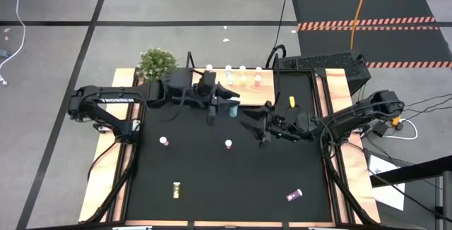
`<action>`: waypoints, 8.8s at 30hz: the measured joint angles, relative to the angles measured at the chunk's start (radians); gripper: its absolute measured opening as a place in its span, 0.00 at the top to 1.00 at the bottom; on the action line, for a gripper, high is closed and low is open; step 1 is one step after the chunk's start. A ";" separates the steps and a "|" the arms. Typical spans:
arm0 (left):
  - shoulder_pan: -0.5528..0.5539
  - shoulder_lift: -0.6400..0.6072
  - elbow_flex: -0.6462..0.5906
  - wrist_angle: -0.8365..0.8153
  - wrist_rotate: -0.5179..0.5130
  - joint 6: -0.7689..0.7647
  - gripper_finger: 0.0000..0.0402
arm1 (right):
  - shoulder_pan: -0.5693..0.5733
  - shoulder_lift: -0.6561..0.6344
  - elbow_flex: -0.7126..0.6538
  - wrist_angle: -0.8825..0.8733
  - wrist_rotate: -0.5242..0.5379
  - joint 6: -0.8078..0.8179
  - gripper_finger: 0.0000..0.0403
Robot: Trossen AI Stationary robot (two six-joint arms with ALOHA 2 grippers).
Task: Pick and place medicine bottles onto shelf by color
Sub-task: Put the blue pill bottle on the shelf aligned with the other blue pill bottles
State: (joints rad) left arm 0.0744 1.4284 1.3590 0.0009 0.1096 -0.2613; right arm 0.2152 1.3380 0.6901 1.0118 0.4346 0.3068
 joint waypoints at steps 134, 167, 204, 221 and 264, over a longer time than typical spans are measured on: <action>0.101 0.223 0.329 -0.799 0.160 0.624 0.59 | -0.247 0.010 0.152 -0.535 -0.411 -0.089 0.75; 0.139 0.221 0.492 -0.922 0.282 0.645 0.43 | -0.249 0.012 0.150 -0.439 -0.414 -0.163 0.75; 0.141 0.235 0.491 -0.891 0.243 0.645 0.68 | -0.273 0.012 0.150 -0.449 -0.434 -0.076 0.71; 0.402 0.275 0.460 -1.023 0.049 0.712 0.68 | -0.318 0.012 0.149 -0.798 -0.229 0.232 0.54; 0.572 0.452 0.122 -0.733 -0.085 0.763 0.67 | -0.339 0.006 0.150 -0.807 -0.309 0.201 0.52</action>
State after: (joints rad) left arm 0.6464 1.8805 1.4815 -0.7320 0.0250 0.5021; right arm -0.1242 1.3442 0.8398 0.2052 0.1258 0.5076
